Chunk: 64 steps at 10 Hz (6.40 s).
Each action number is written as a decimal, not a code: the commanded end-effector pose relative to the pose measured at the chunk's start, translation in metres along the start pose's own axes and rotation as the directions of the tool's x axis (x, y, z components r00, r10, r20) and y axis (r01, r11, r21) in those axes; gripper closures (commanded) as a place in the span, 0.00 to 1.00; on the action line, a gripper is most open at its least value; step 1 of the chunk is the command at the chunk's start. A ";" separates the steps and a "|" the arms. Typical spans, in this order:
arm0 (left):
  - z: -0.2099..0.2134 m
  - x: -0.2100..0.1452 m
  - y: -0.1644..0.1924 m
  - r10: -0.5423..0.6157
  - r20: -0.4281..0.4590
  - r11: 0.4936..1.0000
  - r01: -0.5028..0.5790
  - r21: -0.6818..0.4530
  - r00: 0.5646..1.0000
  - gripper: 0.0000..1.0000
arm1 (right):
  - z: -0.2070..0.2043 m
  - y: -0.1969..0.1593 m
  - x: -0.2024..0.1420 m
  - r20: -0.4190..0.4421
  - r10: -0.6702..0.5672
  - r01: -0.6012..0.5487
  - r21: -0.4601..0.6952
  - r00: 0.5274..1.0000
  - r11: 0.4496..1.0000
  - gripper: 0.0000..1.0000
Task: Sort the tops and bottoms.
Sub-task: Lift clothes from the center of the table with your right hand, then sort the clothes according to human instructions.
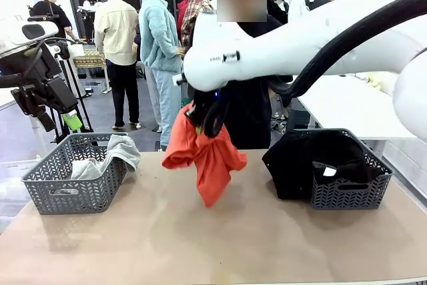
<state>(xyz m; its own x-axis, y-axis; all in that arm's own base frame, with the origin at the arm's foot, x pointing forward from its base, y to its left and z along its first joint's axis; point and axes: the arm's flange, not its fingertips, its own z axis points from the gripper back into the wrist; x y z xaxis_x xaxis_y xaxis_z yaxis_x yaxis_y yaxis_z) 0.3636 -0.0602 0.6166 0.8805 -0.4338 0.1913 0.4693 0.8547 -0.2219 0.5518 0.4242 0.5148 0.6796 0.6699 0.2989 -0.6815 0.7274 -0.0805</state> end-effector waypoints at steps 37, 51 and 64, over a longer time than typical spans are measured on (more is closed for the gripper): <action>0.000 0.000 0.002 -0.005 0.009 1.000 0.005 0.014 1.000 0.00 | 0.071 0.011 0.007 0.123 0.045 -0.036 -0.077 0.991 0.996 1.00; 0.068 -0.077 0.090 -0.080 0.143 0.994 0.068 0.090 0.986 0.00 | 0.067 0.011 0.007 0.121 0.047 -0.037 -0.076 0.992 0.996 1.00; 0.068 -0.077 0.090 -0.080 0.143 0.994 0.068 0.090 0.986 0.00 | 0.051 0.080 0.119 0.404 0.467 -0.498 -0.032 0.787 0.867 1.00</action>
<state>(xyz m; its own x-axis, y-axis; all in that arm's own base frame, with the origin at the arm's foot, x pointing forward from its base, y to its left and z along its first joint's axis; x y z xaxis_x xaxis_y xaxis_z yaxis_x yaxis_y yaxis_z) 0.3347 0.0687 0.6477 0.8203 -0.4558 0.3455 0.5196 0.8464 -0.1171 0.5695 0.5549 0.5891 0.0934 0.8125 0.5755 -0.9230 0.2874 -0.2559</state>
